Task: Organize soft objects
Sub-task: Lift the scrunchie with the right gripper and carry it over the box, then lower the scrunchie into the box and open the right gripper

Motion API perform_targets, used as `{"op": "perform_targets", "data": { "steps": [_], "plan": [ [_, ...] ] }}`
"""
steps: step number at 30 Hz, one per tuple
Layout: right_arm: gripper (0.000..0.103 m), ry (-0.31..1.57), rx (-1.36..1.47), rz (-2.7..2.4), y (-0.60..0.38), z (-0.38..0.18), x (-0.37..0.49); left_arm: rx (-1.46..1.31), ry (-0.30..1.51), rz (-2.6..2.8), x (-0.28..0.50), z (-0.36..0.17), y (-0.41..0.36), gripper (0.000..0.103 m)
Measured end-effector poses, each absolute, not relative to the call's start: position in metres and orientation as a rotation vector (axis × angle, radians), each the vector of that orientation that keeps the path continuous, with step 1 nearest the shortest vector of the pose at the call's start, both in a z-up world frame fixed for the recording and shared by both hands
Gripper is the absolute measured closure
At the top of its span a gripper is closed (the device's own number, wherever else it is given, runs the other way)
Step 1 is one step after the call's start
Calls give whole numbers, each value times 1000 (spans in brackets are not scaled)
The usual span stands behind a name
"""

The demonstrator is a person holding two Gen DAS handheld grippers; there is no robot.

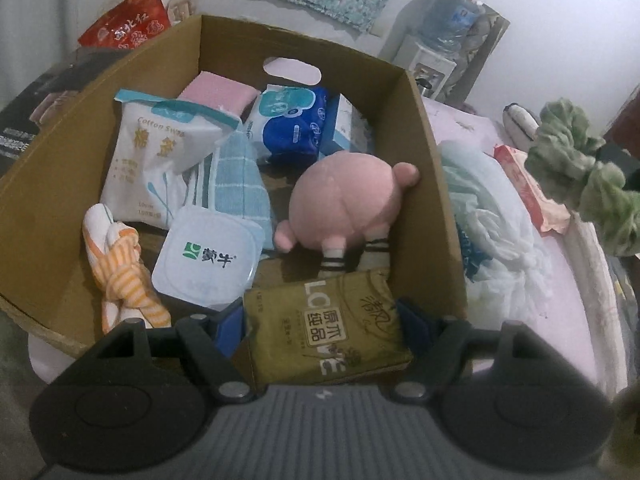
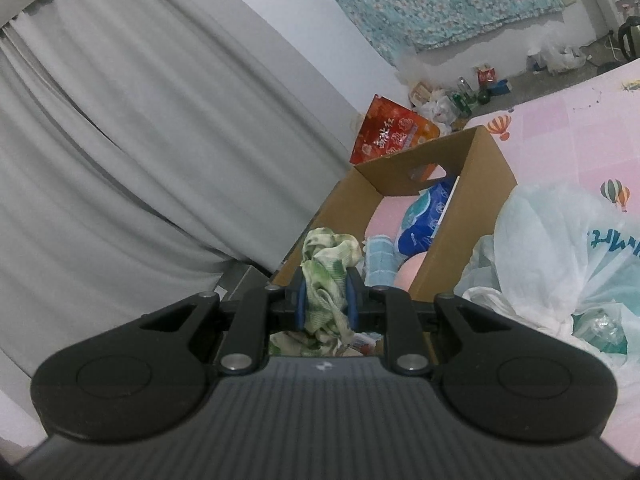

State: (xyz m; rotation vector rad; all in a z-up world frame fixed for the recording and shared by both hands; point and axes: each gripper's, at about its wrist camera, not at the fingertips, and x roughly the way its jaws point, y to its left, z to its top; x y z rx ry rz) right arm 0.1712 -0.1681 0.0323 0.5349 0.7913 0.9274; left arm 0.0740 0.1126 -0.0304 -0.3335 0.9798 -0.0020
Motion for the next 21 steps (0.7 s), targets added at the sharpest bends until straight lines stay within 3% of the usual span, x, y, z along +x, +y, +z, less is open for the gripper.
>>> {"op": "perform_targets", "data": {
  "steps": [11,15,21],
  "plan": [
    [82,807,560,917,-181,32,168,-244,1071,-42,85,-37,101,23],
    [82,807,547,921,-179,36,167,-251,1049,-51,80,-31,104,16],
    [82,827,496,940,-159,41,169,-264,1006,-26,72,-18,114,16]
  ]
}}
